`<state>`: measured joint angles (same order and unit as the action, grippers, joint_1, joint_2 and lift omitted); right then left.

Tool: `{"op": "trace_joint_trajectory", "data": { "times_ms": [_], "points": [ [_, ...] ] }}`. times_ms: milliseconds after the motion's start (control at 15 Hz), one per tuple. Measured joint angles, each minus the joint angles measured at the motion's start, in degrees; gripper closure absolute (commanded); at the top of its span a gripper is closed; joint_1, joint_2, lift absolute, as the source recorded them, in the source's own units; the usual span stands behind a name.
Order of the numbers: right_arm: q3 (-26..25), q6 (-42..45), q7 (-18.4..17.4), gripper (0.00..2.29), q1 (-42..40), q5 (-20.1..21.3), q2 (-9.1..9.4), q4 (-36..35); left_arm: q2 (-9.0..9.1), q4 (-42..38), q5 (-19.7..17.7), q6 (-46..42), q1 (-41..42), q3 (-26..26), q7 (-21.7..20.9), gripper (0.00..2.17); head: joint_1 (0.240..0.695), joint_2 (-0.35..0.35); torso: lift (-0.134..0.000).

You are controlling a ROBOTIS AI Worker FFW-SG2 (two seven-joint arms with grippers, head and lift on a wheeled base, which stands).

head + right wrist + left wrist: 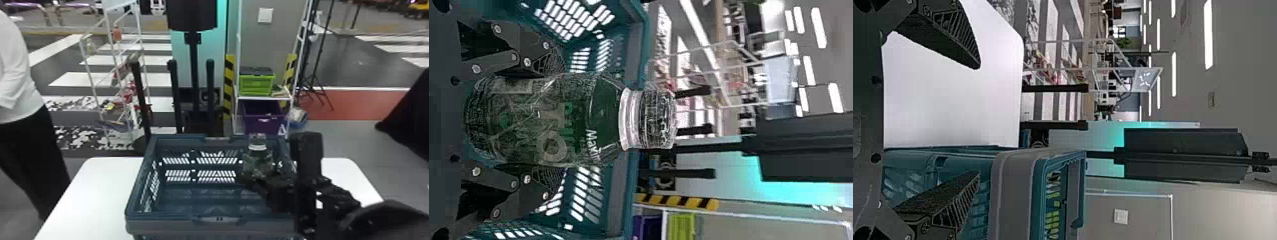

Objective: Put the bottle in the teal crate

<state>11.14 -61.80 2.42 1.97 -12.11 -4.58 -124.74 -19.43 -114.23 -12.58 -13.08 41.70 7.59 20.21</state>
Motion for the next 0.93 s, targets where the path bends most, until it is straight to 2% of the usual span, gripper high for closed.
{"op": "trace_joint_trajectory", "data": {
  "times_ms": [400, 933],
  "points": [
    [2.14, -6.49, -1.03, 2.22, 9.96, -3.99, 1.48, 10.08, 0.0, -0.23, -0.02, -0.13, 0.1, -0.13, -0.09, 0.13, 0.499, 0.0, 0.0],
    [5.22, -11.95, -1.67, 2.22, 19.86, -4.21, 4.36, 23.37, 0.0, -1.01, 0.0, -0.14, 0.85, -0.77, -0.08, 0.13, 0.499, 0.0, 0.0]
  ]
}}
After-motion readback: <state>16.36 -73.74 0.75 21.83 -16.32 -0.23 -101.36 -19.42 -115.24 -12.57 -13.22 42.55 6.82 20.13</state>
